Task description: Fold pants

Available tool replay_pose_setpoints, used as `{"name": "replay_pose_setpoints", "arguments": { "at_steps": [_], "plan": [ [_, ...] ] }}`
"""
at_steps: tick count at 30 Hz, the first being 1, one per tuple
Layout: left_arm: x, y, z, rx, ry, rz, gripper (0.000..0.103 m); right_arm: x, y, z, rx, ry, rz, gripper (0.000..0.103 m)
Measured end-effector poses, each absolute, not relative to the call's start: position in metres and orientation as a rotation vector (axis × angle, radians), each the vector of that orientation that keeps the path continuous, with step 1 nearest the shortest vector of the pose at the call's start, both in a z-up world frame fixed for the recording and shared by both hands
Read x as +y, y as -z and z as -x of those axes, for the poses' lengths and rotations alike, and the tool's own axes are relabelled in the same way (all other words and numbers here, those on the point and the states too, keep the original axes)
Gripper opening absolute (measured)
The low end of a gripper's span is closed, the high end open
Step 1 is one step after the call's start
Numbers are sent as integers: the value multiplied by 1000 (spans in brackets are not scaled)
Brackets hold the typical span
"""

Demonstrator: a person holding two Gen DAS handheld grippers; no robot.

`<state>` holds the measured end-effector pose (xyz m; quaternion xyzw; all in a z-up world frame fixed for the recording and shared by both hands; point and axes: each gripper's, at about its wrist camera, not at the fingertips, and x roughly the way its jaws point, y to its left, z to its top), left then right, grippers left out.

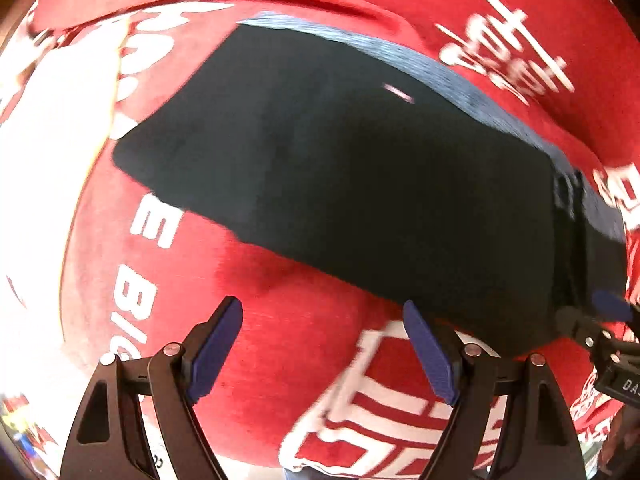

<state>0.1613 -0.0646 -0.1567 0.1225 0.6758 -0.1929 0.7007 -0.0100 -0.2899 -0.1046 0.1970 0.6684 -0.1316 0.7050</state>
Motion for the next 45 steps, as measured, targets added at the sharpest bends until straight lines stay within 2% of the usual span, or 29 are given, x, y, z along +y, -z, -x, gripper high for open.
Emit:
{"name": "replay_pose_setpoints", "arguments": {
  "at_steps": [7, 18, 36, 45],
  "plan": [
    [-38, 162, -175, 1514, 386, -195, 83, -277, 94, 1, 1475, 273, -411, 90],
    [-27, 167, -188, 1509, 383, -176, 83, -252, 123, -8, 1541, 192, -498, 90],
    [-26, 169, -196, 1509, 388, -130, 83, -246, 135, -18, 1566, 182, -479, 90],
    [-8, 168, -210, 1485, 385, -8, 83, -249, 138, -16, 1561, 174, -486, 90]
  ]
}}
